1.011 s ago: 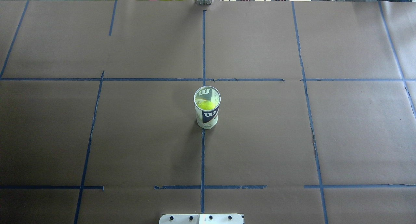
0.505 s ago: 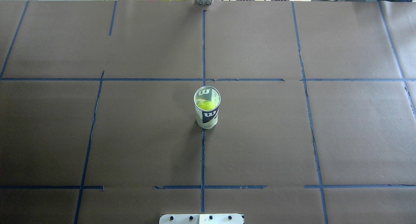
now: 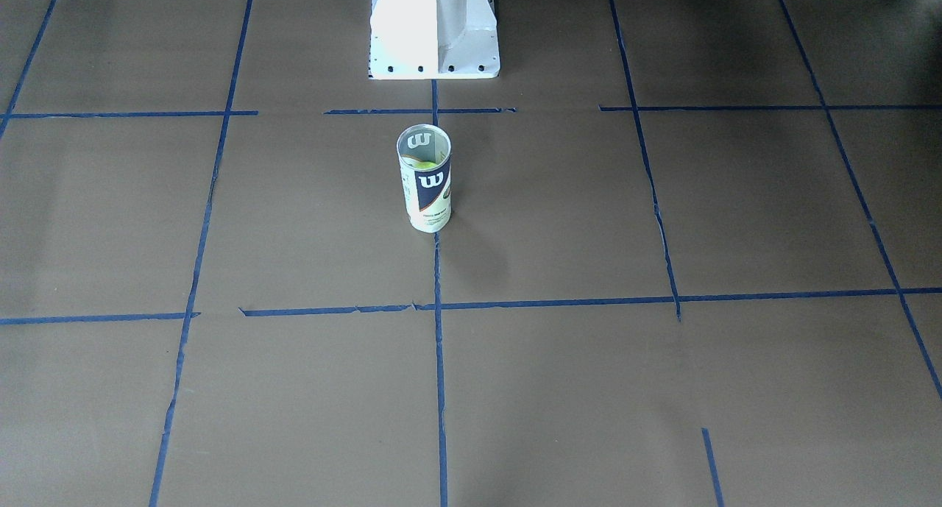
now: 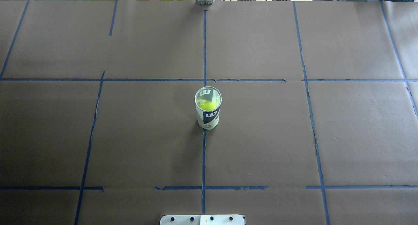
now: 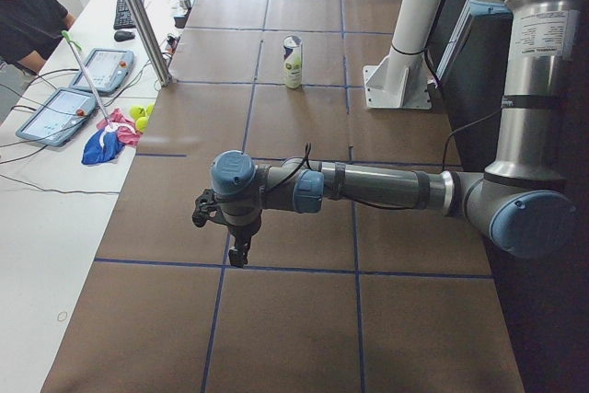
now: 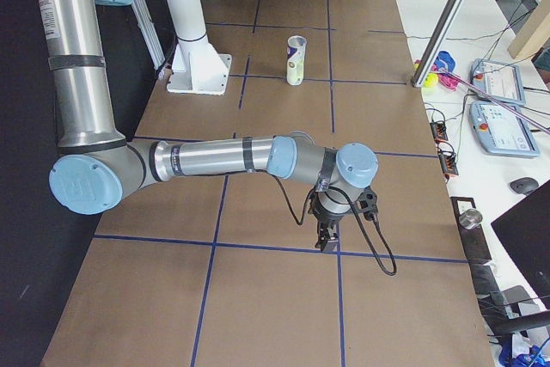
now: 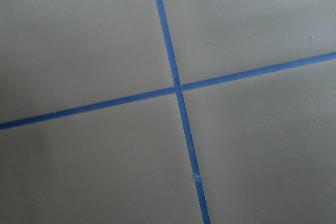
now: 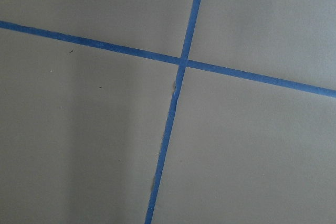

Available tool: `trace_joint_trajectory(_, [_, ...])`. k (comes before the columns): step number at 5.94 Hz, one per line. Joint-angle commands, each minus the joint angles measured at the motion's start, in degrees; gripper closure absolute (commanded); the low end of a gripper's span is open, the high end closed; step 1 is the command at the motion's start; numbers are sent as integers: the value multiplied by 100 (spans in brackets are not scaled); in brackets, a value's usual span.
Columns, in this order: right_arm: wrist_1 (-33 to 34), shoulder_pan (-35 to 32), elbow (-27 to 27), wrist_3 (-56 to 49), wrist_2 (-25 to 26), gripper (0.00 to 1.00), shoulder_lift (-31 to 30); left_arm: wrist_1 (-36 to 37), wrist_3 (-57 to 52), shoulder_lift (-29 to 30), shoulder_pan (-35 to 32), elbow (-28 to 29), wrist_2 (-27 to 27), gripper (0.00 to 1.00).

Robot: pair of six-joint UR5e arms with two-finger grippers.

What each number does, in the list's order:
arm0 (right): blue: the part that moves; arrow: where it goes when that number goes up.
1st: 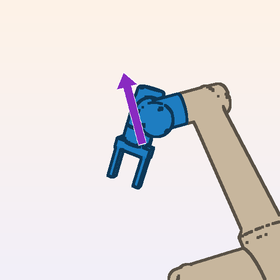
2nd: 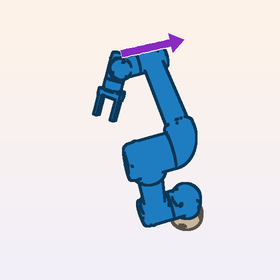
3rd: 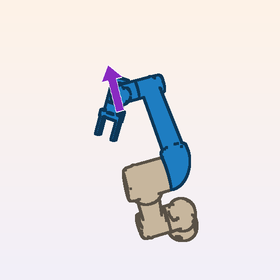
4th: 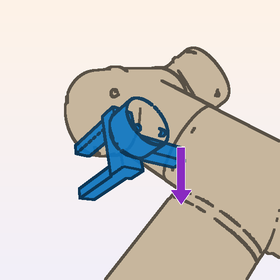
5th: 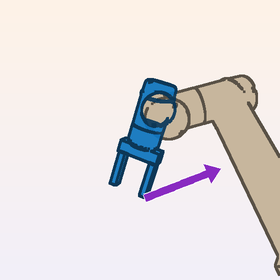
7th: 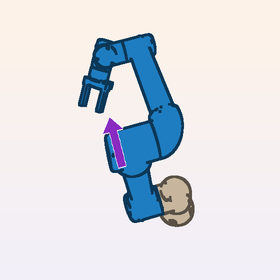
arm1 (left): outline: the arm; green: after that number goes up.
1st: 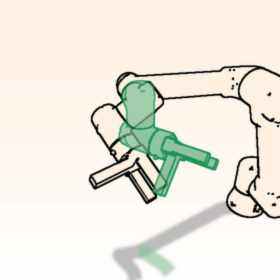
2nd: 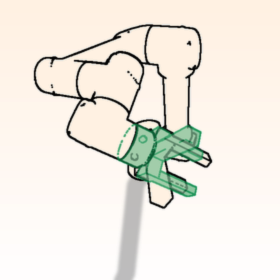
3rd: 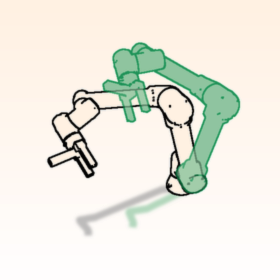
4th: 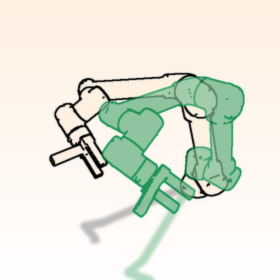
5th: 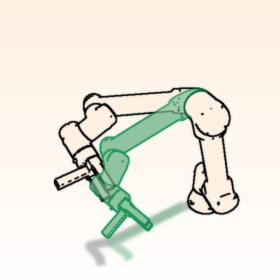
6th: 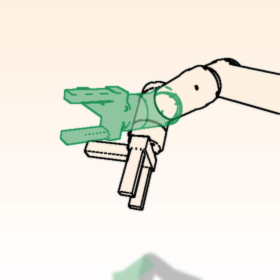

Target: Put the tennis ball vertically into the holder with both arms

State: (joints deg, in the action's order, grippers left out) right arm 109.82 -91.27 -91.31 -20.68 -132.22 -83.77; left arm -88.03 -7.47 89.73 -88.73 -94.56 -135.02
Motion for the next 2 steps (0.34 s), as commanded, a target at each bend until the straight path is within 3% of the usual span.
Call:
trace_joint_trajectory(1, [13, -5, -54, -24, -6, 0, -166, 216, 0, -43, 5, -10, -138, 0])
trace_joint_trajectory(2, [13, -5, -263, -24, -6, 0, -340, 216, 0, 18, 5, -44, -138, 0])
